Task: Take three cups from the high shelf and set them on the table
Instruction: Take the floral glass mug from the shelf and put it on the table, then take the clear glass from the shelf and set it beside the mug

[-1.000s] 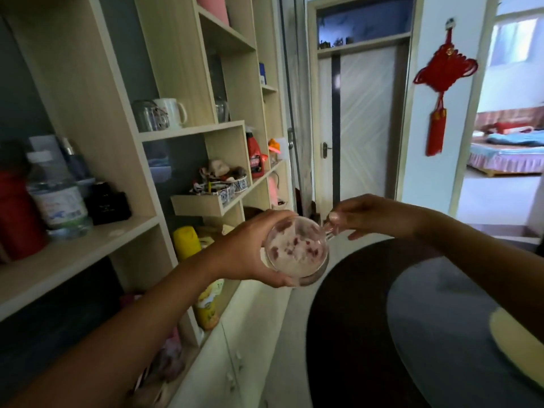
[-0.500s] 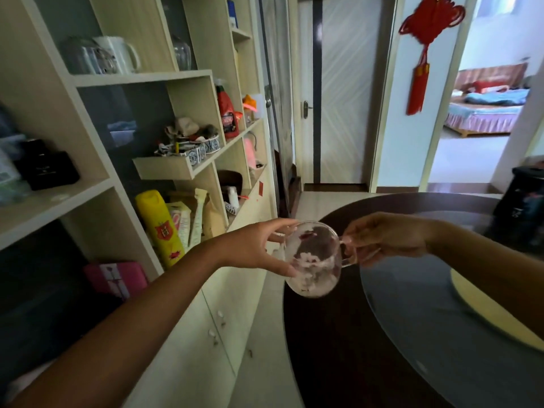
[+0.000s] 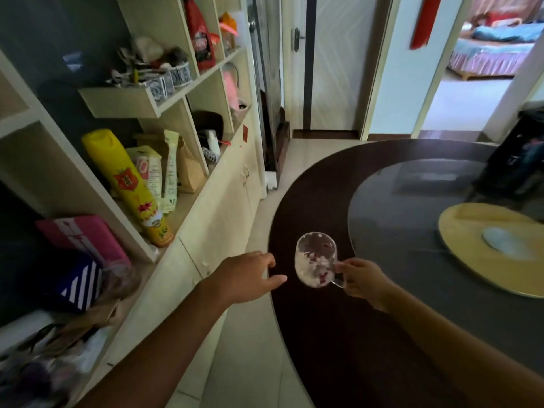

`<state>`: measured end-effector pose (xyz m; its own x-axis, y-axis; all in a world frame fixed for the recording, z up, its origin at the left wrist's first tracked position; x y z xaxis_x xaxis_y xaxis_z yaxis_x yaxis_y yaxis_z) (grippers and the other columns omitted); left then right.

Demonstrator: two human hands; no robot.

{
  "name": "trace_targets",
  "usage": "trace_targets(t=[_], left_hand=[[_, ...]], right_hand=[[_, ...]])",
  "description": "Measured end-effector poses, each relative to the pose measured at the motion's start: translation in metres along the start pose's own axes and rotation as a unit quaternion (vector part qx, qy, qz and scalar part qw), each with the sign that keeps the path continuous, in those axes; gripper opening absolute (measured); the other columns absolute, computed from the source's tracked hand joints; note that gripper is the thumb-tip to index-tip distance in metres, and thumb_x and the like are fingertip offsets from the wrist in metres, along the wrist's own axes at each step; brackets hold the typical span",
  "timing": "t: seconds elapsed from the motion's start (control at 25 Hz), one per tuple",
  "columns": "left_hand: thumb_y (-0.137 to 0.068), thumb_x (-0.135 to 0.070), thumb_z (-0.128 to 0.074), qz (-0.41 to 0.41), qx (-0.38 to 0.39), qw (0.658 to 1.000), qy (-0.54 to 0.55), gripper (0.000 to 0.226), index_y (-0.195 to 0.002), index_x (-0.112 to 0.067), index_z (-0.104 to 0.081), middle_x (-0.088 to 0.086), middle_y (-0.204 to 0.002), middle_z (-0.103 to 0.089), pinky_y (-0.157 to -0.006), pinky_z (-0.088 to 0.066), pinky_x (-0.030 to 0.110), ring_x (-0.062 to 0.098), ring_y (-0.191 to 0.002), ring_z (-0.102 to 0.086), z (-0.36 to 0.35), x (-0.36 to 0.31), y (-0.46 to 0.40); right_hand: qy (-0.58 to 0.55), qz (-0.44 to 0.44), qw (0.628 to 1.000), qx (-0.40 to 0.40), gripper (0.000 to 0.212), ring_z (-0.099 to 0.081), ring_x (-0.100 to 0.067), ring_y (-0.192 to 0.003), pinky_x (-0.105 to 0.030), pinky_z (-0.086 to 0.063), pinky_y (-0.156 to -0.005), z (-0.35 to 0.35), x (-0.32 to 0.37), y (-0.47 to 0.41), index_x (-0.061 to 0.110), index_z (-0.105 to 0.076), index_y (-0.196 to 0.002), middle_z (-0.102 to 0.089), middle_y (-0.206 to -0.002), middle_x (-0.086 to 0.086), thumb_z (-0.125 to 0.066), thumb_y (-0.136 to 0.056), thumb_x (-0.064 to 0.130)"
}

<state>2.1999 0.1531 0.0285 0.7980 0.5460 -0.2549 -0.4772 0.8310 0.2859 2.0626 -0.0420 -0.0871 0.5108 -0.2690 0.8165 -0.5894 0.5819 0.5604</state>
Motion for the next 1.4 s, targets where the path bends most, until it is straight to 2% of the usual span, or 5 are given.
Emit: trace_targets(t=[0.68, 1.04, 1.12, 1.24, 1.4], left_hand=[[-0.094, -0.049, -0.041, 0.049, 0.076, 0.995, 0.031, 0.044, -0.128, -0.02, -0.048, -0.002, -0.132, -0.054, -0.089, -0.043, 0.029, 0.016, -0.113, -0.057, -0.093, 0.032, -0.001], [-0.094, -0.046, -0.042, 0.062, 0.065, 0.995, 0.036, 0.043, -0.129, -0.021, -0.047, -0.001, -0.134, -0.053, -0.089, -0.042, 0.028, 0.017, -0.114, -0.056, -0.089, 0.035, 0.003], [-0.095, -0.046, -0.042, 0.068, 0.063, 0.995, 0.034, 0.043, -0.129, -0.02, -0.047, 0.0, -0.135, -0.053, -0.091, -0.042, 0.029, 0.017, -0.114, -0.056, -0.086, 0.038, 0.007], [-0.095, -0.045, -0.042, 0.072, 0.051, 0.996, 0.032, 0.043, -0.129, -0.019, -0.048, 0.0, -0.135, -0.053, -0.09, -0.042, 0.029, 0.018, -0.113, -0.056, -0.08, 0.043, 0.013], [-0.095, -0.045, -0.042, 0.092, 0.027, 0.995, 0.027, 0.044, -0.13, -0.02, -0.049, 0.0, -0.138, -0.051, -0.094, -0.042, 0.031, 0.019, -0.116, -0.054, -0.063, 0.056, 0.028]], right_hand=[[-0.13, -0.059, 0.981, -0.13, 0.018, -0.045, -0.011, -0.059, -0.024, -0.038, -0.056, -0.048, -0.055, -0.086, 0.012, -0.065, -0.095, -0.063, -0.082, -0.004, -0.059, -0.088, 0.028], [-0.076, -0.079, 0.989, -0.101, 0.051, -0.054, -0.019, -0.093, -0.031, -0.045, -0.076, -0.05, -0.05, -0.084, 0.008, -0.044, -0.131, -0.055, -0.113, -0.009, -0.053, -0.09, 0.037], [-0.047, -0.112, 0.988, -0.091, 0.061, -0.053, -0.026, -0.108, -0.036, -0.043, -0.085, -0.05, -0.05, -0.074, 0.005, -0.031, -0.139, -0.051, -0.123, -0.014, -0.053, -0.091, 0.036], [0.049, -0.129, 0.989, -0.056, 0.054, -0.058, -0.017, -0.081, -0.026, -0.047, -0.064, -0.057, -0.048, -0.038, 0.005, -0.032, -0.139, -0.056, -0.103, -0.01, -0.05, -0.093, 0.027], [0.281, -0.026, 0.956, 0.078, 0.045, -0.062, -0.01, -0.074, -0.019, -0.048, -0.054, -0.092, -0.032, 0.019, 0.013, -0.04, -0.135, -0.056, -0.116, -0.008, -0.049, -0.094, 0.031]])
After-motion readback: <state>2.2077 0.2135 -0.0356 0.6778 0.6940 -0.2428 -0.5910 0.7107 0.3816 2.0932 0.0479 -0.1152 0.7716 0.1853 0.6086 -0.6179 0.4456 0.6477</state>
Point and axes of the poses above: each hand's wrist, its own y-axis away from the middle knuckle, its own z-axis out of the back of the hand, x = y × z, the point moved 5 cm from there along -y, towards the middle knuckle
